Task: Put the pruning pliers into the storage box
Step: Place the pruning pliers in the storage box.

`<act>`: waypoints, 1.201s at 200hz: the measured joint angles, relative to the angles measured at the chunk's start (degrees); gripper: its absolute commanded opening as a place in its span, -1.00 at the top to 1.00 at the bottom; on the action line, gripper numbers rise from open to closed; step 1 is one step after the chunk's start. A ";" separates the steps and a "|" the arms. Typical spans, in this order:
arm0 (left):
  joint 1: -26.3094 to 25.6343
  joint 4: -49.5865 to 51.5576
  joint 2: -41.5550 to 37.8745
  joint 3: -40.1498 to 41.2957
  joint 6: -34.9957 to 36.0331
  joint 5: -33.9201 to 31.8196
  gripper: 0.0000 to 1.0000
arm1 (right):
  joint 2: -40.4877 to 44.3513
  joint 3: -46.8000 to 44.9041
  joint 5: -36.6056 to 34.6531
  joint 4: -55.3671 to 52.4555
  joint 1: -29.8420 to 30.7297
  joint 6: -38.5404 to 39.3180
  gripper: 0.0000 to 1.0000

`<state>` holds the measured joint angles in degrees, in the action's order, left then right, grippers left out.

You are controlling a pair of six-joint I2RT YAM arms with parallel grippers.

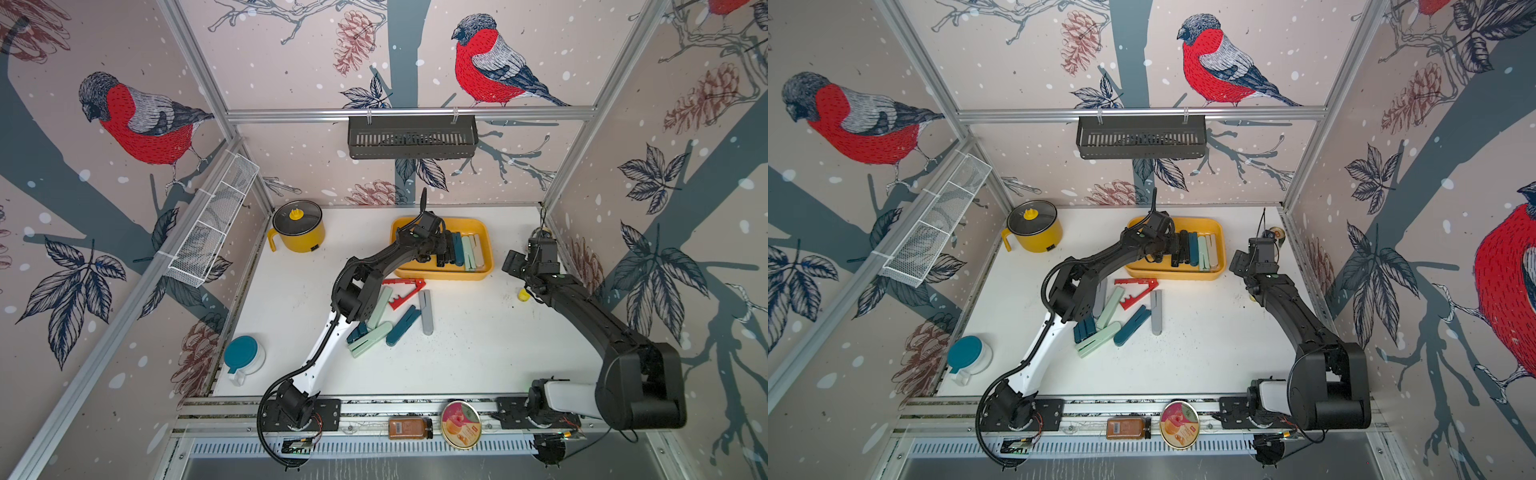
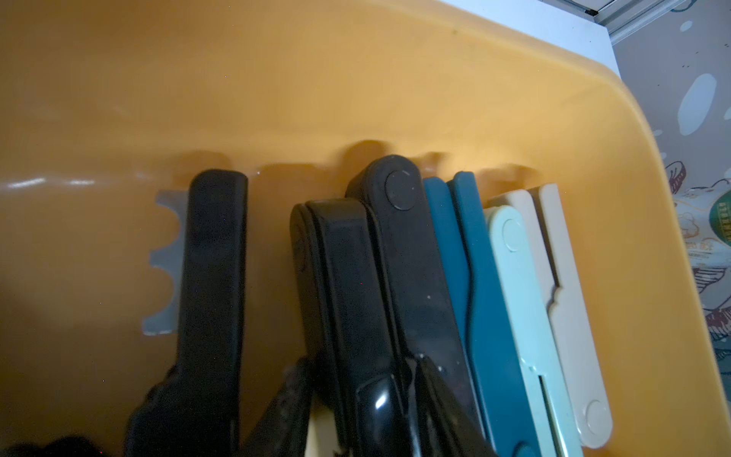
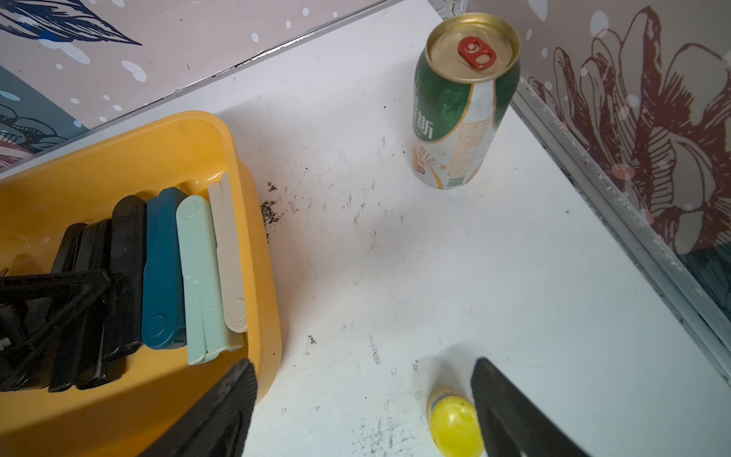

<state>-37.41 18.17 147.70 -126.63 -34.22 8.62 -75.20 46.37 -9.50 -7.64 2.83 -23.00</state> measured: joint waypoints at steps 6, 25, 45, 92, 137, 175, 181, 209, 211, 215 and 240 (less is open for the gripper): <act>0.02 -0.04 -0.28 0.44 -0.24 0.33 0.11 | 0.02 -0.07 0.00 0.00 -0.04 0.00 -0.72; 0.02 -0.63 -0.94 1.51 -0.48 0.70 0.09 | 0.02 -0.11 0.00 0.00 -0.15 0.00 -0.72; 0.02 -0.98 -1.20 1.79 -0.85 1.16 0.03 | 0.02 -0.11 0.02 0.00 -0.24 -0.02 -0.72; 0.00 -1.31 -2.14 2.43 -1.42 2.34 -0.23 | 0.11 -0.11 0.00 0.00 -0.28 -0.02 -0.73; -0.04 -3.82 -6.27 6.60 -1.09 2.43 -0.65 | 1.40 -0.42 0.85 0.00 -0.24 -0.85 -0.72; -0.39 -8.35 -12.87 15.32 1.42 0.46 -0.99 | 4.02 -2.62 3.58 0.48 2.38 -2.54 -0.71; -0.57 -9.16 -14.12 16.90 1.68 -0.31 -0.99 | 4.59 -2.84 3.56 0.55 3.19 -2.73 -0.71; -1.01 -12.35 -20.79 24.57 4.55 -4.48 -1.00 | 5.14 -3.21 3.10 1.70 7.23 -4.26 -0.70; -1.01 -12.52 -21.29 25.16 4.68 -4.87 -0.99 | 5.11 -3.21 2.97 1.66 7.63 -4.33 -0.70; -1.03 -13.11 -22.32 26.36 4.87 -5.79 -0.99 | 5.05 -3.21 2.97 1.66 8.41 -4.61 -0.70; -1.03 -14.38 -28.35 33.27 6.43 -12.24 -0.99 | 3.74 -3.06 2.43 2.10 12.68 -5.79 -0.70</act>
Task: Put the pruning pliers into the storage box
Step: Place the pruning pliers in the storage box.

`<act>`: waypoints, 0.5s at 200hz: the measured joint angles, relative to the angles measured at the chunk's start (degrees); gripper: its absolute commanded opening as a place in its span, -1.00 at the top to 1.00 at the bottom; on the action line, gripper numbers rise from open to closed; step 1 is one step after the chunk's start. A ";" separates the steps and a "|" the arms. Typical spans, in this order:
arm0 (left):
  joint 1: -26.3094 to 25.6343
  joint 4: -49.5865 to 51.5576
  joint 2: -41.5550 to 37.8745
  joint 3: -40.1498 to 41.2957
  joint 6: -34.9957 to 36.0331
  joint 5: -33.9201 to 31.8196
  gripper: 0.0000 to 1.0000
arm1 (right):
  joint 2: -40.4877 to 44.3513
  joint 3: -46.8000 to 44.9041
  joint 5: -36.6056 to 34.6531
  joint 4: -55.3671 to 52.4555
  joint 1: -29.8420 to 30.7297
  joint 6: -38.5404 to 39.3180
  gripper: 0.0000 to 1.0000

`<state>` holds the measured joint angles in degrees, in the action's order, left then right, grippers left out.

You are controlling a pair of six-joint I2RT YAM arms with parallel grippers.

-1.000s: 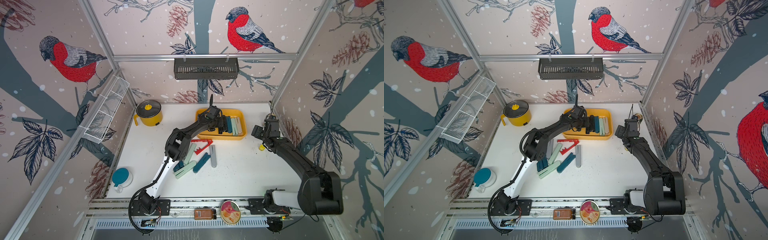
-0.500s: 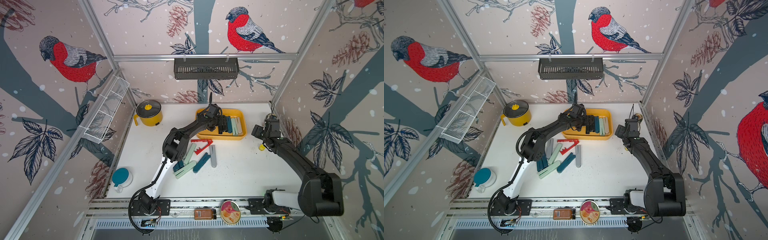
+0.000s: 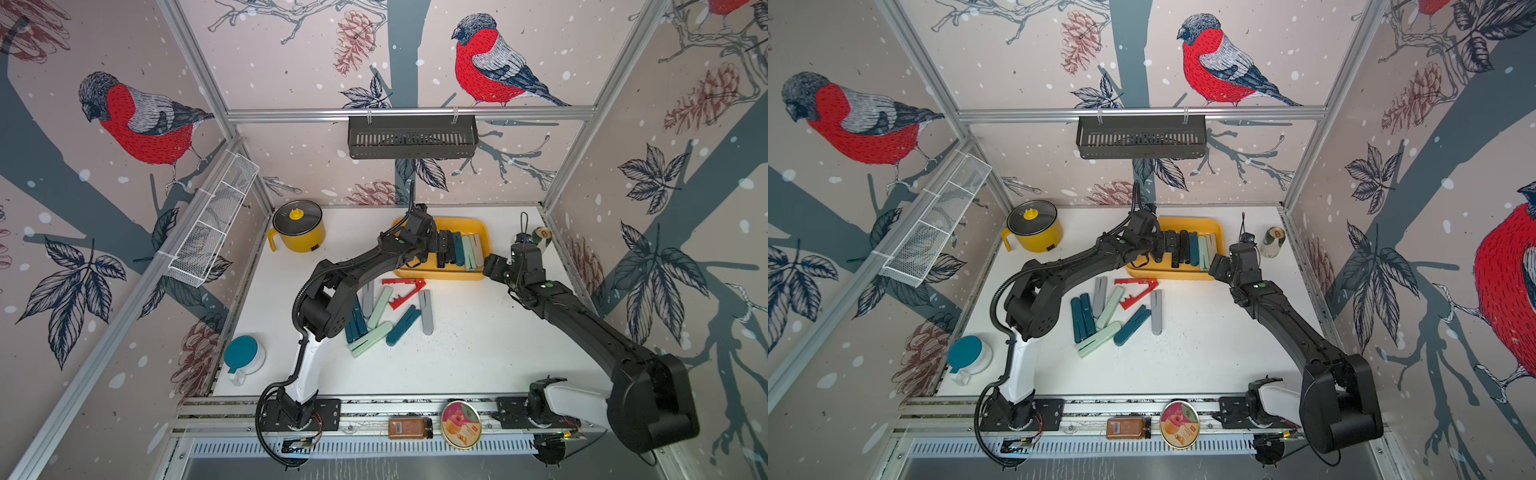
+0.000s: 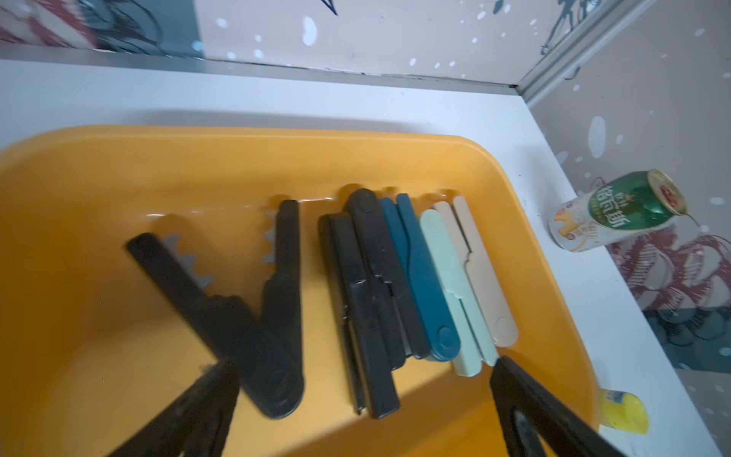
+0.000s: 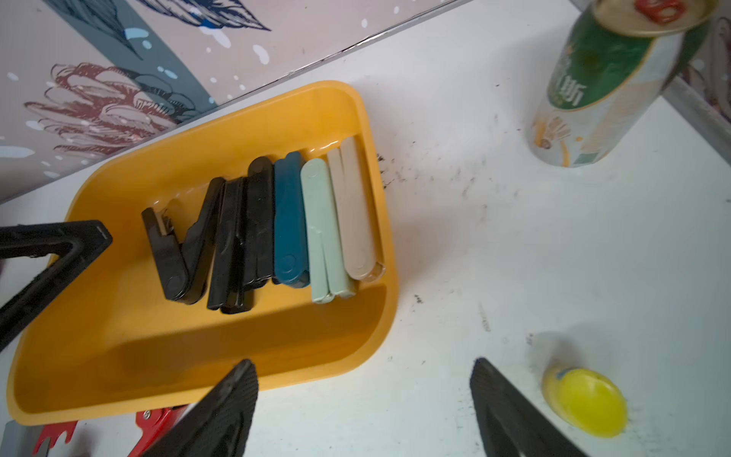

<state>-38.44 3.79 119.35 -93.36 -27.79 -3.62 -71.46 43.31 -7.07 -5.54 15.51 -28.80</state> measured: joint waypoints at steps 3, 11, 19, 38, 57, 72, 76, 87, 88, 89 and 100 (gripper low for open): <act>0.00 -0.07 -0.76 0.92 0.42 -0.98 -0.99 | -0.28 0.11 -0.07 0.00 0.33 -0.07 -0.70; 0.07 -0.13 -2.62 3.10 0.96 -3.10 -0.99 | -1.36 0.52 -0.33 0.02 1.27 -0.63 -0.69; 0.22 -0.35 -4.81 5.68 1.16 -5.42 -0.99 | -2.27 0.94 -0.57 0.00 2.19 -1.20 -0.69; 0.87 -0.72 -10.01 11.63 1.86 -10.29 -1.00 | -3.85 2.34 -1.36 -0.04 4.63 -1.44 -0.67; 2.43 -1.81 -15.10 17.46 2.32 -14.05 -1.00 | -4.87 3.48 -2.34 -0.09 8.15 -2.23 -0.66; 4.68 -2.69 -18.67 22.14 2.25 -15.15 -1.00 | -5.51 3.61 -2.69 -0.70 11.15 -2.54 -0.64; 5.42 -2.78 -19.50 23.39 2.12 -15.50 -1.00 | -5.70 3.61 -2.86 -0.94 11.85 -2.56 -0.64; 7.45 -3.52 -21.55 26.67 1.55 -16.04 -1.00 | -6.23 3.61 -3.43 -1.99 13.90 -2.89 -0.63; 7.56 -3.54 -21.68 26.84 1.51 -16.06 -1.00 | -6.25 3.58 -3.48 -2.05 14.01 -2.91 -0.63; 7.69 -3.54 -21.79 27.04 1.46 -16.11 -1.00 | -6.27 3.58 -3.50 -2.10 14.12 -2.91 -0.63; 9.38 -3.91 -23.47 30.16 0.85 -16.94 -0.99 | -6.60 3.23 -3.74 -2.47 15.91 -3.80 -0.62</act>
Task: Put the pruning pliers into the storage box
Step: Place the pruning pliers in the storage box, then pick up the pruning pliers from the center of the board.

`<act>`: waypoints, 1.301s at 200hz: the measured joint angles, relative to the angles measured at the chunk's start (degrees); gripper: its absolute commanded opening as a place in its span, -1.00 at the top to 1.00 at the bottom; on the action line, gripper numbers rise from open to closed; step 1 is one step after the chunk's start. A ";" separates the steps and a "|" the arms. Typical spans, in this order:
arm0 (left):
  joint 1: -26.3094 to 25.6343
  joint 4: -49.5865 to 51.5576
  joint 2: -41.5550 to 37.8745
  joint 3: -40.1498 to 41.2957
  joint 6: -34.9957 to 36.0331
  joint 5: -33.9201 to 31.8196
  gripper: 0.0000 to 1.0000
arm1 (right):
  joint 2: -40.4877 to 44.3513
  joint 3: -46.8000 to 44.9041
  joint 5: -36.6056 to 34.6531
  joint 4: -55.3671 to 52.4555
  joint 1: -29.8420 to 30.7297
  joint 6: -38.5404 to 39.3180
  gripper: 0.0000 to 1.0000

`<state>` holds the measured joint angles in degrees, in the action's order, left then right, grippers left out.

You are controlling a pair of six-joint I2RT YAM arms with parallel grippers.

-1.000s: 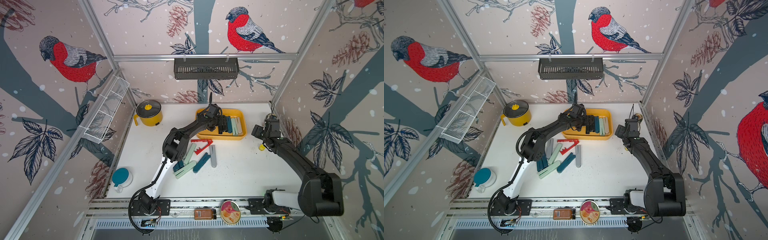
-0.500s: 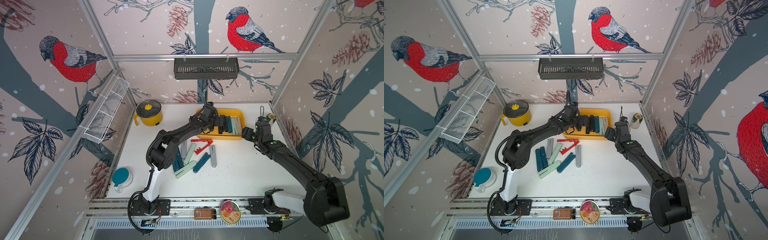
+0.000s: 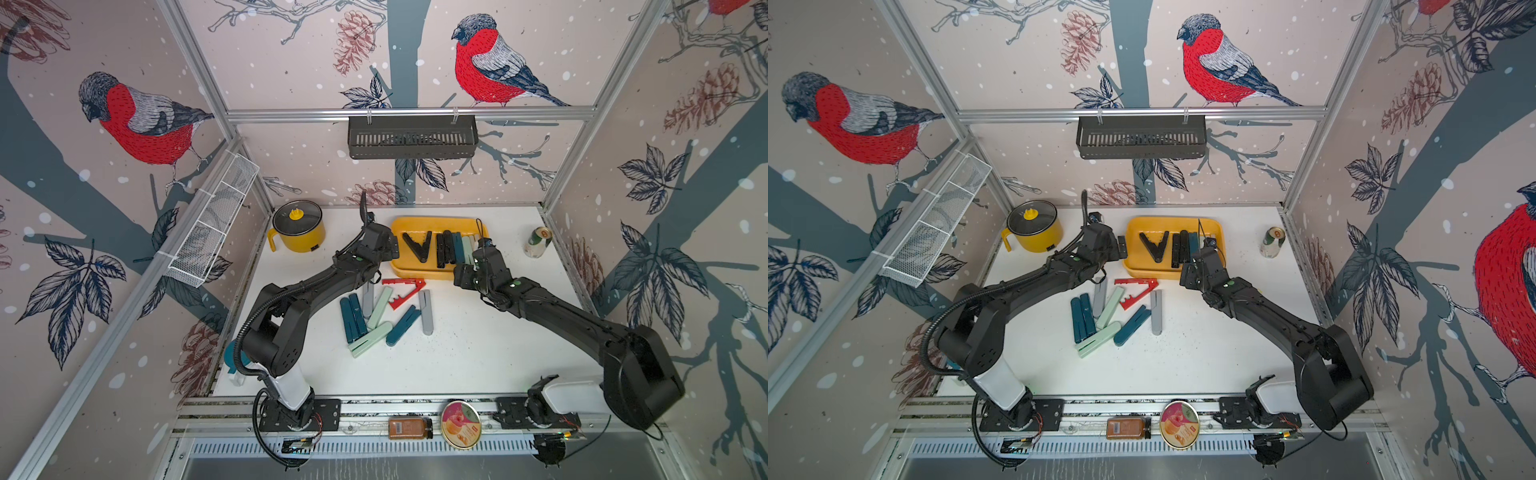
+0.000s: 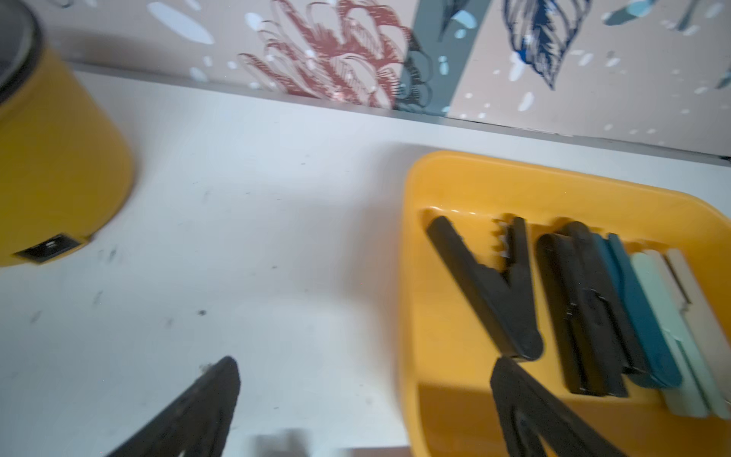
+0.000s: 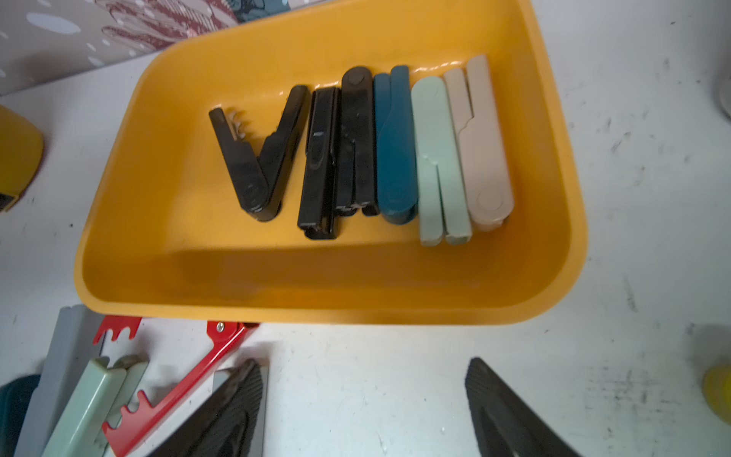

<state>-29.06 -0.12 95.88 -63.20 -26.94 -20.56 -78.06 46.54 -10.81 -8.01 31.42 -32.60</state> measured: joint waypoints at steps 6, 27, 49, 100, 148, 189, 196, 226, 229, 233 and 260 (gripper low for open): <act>0.72 -0.15 -0.68 1.53 -0.22 -0.46 -1.00 | -0.13 -0.24 -0.20 -0.15 1.07 -0.48 -0.62; 2.75 -0.46 -2.05 5.38 -0.81 -0.92 -0.99 | -1.60 -0.35 -0.55 -0.94 5.49 -1.66 -0.62; 4.79 -0.59 -3.52 9.05 -1.79 -1.77 -1.00 | -4.00 0.33 -0.61 -2.60 10.05 -2.03 -0.62; 7.69 -0.90 -5.44 12.66 -3.21 -1.57 -0.99 | -12.48 4.15 -0.26 -6.29 17.49 -3.21 -0.60; 7.85 -1.14 -5.81 13.60 -3.23 -1.01 -0.99 | -18.93 9.05 -0.37 -8.31 19.41 -3.43 -0.49; 7.89 -1.31 -6.84 14.67 -3.23 -1.03 -0.99 | -20.50 9.94 -1.03 -8.98 19.06 -4.94 -0.35; 7.89 -1.31 -6.88 14.75 -3.23 -1.03 -0.99 | -20.50 9.92 -1.01 -8.96 18.99 -5.05 -0.35; 7.93 -1.36 -6.88 14.86 -3.26 -0.98 -0.99 | -20.28 9.46 -1.18 -8.63 18.51 -5.79 -0.35; 7.93 -1.36 -6.86 14.86 -3.26 -0.94 -0.99 | -20.20 9.29 -1.20 -8.61 18.38 -6.01 -0.34; 7.93 -1.36 -6.86 14.86 -3.26 -0.87 -0.99 | -20.11 9.09 -1.18 -8.66 18.25 -6.05 -0.33; 7.93 -1.62 -6.69 14.86 -3.30 -0.59 -0.99 | -19.85 8.11 -0.98 -8.87 16.94 -6.14 -0.24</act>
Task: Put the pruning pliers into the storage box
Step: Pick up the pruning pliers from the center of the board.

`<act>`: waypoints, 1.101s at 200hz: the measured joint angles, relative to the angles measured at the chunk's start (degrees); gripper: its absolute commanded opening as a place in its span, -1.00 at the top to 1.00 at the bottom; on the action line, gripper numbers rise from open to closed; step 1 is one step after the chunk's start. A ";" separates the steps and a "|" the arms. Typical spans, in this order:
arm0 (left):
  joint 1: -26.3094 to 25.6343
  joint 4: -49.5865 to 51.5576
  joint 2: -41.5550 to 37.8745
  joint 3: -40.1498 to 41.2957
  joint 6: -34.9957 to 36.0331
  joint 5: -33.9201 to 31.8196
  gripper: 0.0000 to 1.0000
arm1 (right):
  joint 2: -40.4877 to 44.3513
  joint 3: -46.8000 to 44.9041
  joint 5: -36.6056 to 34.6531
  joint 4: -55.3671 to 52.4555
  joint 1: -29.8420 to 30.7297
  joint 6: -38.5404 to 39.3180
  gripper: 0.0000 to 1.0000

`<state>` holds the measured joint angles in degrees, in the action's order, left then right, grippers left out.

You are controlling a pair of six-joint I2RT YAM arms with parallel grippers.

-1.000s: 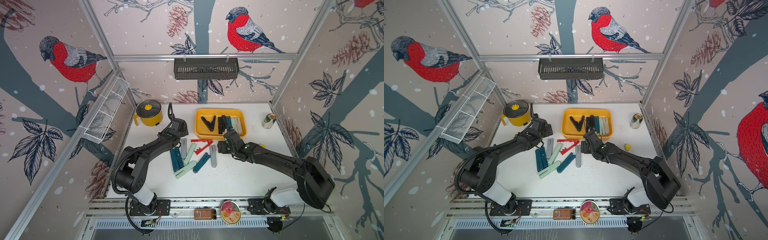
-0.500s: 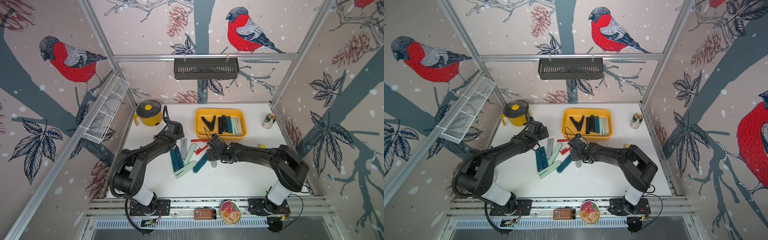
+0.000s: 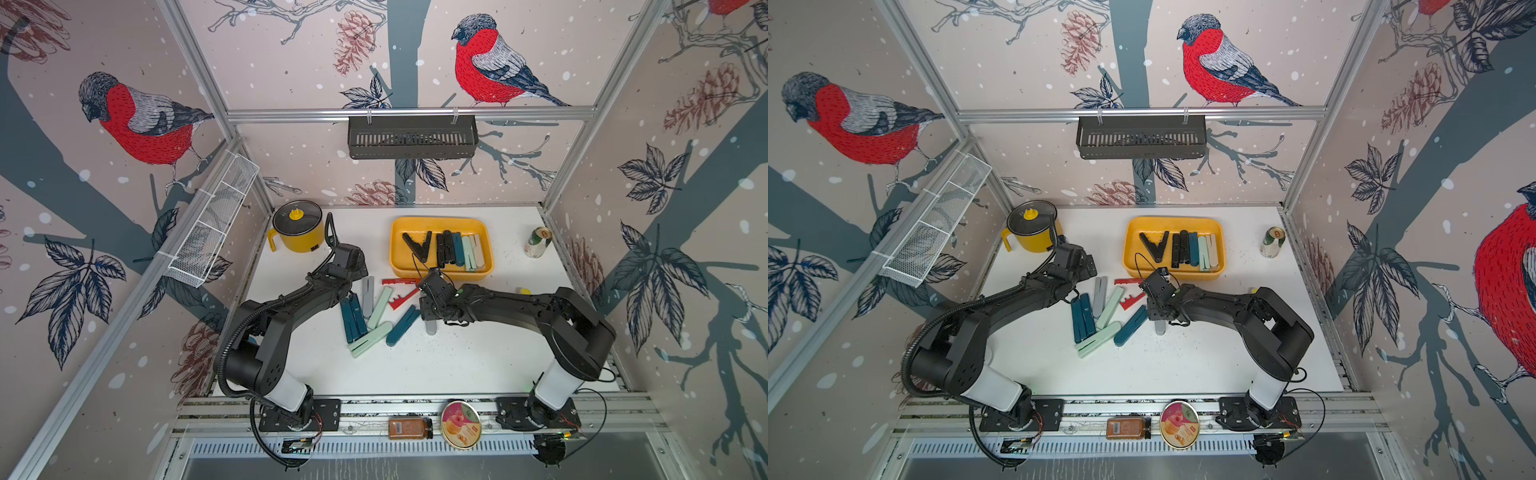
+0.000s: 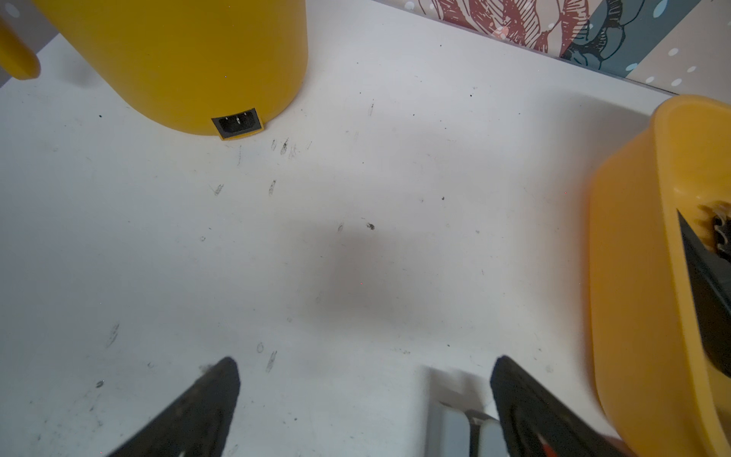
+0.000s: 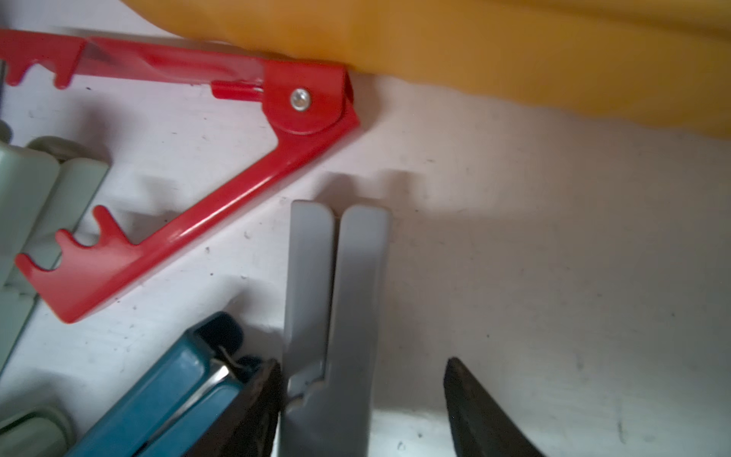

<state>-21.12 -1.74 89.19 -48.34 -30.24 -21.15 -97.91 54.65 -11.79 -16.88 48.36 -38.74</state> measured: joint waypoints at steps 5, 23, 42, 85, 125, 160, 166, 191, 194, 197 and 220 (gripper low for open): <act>0.00 -0.17 0.07 0.00 -0.02 0.07 -0.99 | 0.00 0.00 0.04 -0.07 -0.20 0.00 -0.23; 0.00 -0.57 0.17 0.00 -0.26 0.13 -0.99 | -0.31 0.17 0.13 -0.11 -0.83 0.02 -0.22; 0.00 -0.57 0.20 0.00 -0.39 0.15 -0.99 | -0.87 0.42 0.50 -0.15 -1.14 0.33 -0.21; 0.00 -0.70 0.52 -0.04 -0.39 0.57 -0.99 | -2.27 0.98 1.70 -0.22 -1.53 2.16 -0.06; 0.00 -0.94 1.27 -0.66 -0.33 1.97 -0.99 | -1.40 0.81 1.88 -0.31 -1.70 2.97 0.15; 0.00 -1.01 1.75 -1.42 0.22 3.15 -0.99 | 3.48 -1.22 1.86 -0.90 -2.16 2.95 0.25; 0.00 -1.01 1.88 -1.55 0.24 3.17 -0.99 | 4.22 -1.36 1.88 -1.01 -2.27 2.95 0.26; 0.00 -1.01 2.23 -2.05 0.24 3.82 -0.99 | 6.75 -1.84 1.92 -1.01 -2.64 2.95 0.19; 0.00 -1.01 2.23 -2.08 0.24 3.96 -0.99 | 7.04 -1.88 2.01 -1.01 -2.64 2.91 0.14; 0.00 -1.03 2.23 -2.10 0.26 4.04 -0.99 | 7.26 -1.92 2.08 -1.01 -2.64 2.95 0.07; 0.00 -1.03 2.43 -2.29 0.26 4.44 -0.99 | 7.04 -2.08 2.58 -0.96 -2.95 3.06 -0.06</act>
<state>-21.12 -2.76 91.61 -50.63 -29.98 -16.71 -90.87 52.58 -9.21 -17.85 45.41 -35.68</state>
